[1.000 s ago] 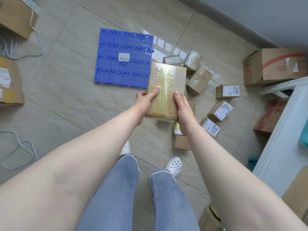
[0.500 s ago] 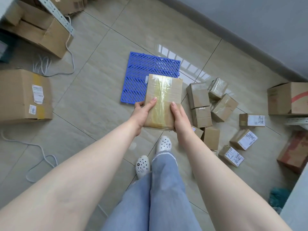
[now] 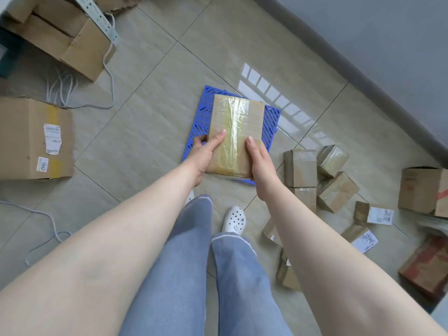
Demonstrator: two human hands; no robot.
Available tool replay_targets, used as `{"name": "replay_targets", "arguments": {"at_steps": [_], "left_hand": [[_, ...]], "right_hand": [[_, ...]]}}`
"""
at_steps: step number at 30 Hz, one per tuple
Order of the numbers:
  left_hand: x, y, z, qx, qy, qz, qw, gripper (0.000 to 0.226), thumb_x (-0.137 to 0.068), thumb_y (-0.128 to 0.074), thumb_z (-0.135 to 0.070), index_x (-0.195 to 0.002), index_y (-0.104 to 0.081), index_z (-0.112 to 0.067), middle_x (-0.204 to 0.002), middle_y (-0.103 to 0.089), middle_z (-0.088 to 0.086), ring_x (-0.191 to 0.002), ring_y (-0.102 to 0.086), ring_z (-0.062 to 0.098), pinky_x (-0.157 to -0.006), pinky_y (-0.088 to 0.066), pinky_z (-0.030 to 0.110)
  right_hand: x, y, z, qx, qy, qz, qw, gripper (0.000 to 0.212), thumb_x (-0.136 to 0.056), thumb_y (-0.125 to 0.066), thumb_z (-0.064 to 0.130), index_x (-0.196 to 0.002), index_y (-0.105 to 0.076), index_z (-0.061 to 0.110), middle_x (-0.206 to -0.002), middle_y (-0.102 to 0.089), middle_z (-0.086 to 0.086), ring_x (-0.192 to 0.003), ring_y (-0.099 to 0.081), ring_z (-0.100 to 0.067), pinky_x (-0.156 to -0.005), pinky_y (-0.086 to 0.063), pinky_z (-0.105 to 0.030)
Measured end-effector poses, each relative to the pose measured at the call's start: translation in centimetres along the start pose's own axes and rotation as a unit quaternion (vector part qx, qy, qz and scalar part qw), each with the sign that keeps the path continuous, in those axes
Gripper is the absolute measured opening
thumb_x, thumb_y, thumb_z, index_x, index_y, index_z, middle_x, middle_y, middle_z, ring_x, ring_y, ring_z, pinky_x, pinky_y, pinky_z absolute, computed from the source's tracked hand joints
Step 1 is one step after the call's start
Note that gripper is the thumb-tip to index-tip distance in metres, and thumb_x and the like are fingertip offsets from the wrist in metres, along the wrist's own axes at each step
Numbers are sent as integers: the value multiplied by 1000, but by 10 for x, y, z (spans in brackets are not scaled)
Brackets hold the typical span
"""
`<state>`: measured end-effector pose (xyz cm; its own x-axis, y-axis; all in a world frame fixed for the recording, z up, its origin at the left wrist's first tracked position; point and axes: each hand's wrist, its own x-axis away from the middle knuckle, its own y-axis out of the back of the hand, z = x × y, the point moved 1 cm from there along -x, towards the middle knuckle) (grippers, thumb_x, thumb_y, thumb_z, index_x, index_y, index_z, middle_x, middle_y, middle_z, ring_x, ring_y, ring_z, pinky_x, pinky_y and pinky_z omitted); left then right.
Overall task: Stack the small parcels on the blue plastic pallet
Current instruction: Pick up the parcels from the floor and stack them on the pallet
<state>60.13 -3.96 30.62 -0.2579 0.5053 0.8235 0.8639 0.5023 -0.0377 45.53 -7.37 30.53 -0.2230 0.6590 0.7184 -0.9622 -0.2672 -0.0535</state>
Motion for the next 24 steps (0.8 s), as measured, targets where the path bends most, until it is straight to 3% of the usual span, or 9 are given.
{"name": "replay_targets", "arguments": {"at_steps": [2, 5, 10, 13, 18, 20, 24], "left_hand": [[-20, 7, -16, -6, 5, 7, 1000, 101, -53, -75, -69, -133, -40, -18, -133, -57, 3, -116, -61, 20, -105, -45, 44], [-53, 16, -38, 5, 13, 14, 1000, 87, -71, -75, -55, -137, -37, -14, -131, -59, 6, -113, -63, 21, -103, -48, 44], [-123, 40, -65, -33, 9, 7, 999, 79, -77, -73, -52, -137, -38, -14, -121, -62, 2, -108, -64, 18, -102, -49, 41], [-173, 50, -69, -64, 1, 16, 998, 63, -87, -65, -47, -135, -41, -14, -119, -63, 1, -106, -63, 16, -98, -49, 33], [-271, 53, -48, -131, -35, 27, 990, 49, -96, -53, -42, -135, -49, -11, -124, -61, 1, -107, -59, 13, -87, -44, 23], [-311, 54, -33, -152, -46, 21, 987, 50, -97, -50, -44, -136, -49, -12, -127, -60, 3, -110, -58, 13, -90, -43, 23], [-385, 50, 0, -169, -49, 19, 984, 56, -96, -49, -47, -139, -46, -12, -136, -58, 5, -124, -55, 20, -107, -42, 34]], "right_hand": [[-19, -11, 8, 5, -3, -7, 1000, 54, -87, -54, 58, -134, -52, 32, -128, -64, 12, -115, -62, -7, -93, -51, -32], [-50, -30, 20, -2, -11, -22, 1000, 55, -84, -55, 60, -133, -52, 34, -127, -64, 12, -116, -62, -10, -90, -51, -32], [-114, -65, 28, -23, -18, -14, 999, 44, -95, -51, 51, -135, -51, 32, -127, -64, 10, -115, -62, -10, -80, -53, -28], [-163, -79, 17, -26, -25, -9, 999, 50, -92, -53, 55, -137, -48, 35, -133, -59, 6, -119, -59, -11, -93, -54, -35], [-256, -89, -25, -22, -41, 0, 999, 52, -99, -45, 46, -147, -35, 31, -136, -57, 8, -113, -59, -3, -78, -53, -20], [-295, -89, -45, -6, -44, -5, 999, 54, -98, -45, 48, -149, -33, 31, -138, -54, 8, -115, -57, -6, -78, -51, -20], [-362, -84, -83, 10, -36, -18, 999, 55, -100, -44, 46, -150, -32, 28, -136, -53, 8, -121, -54, -11, -95, -48, -25]]}}
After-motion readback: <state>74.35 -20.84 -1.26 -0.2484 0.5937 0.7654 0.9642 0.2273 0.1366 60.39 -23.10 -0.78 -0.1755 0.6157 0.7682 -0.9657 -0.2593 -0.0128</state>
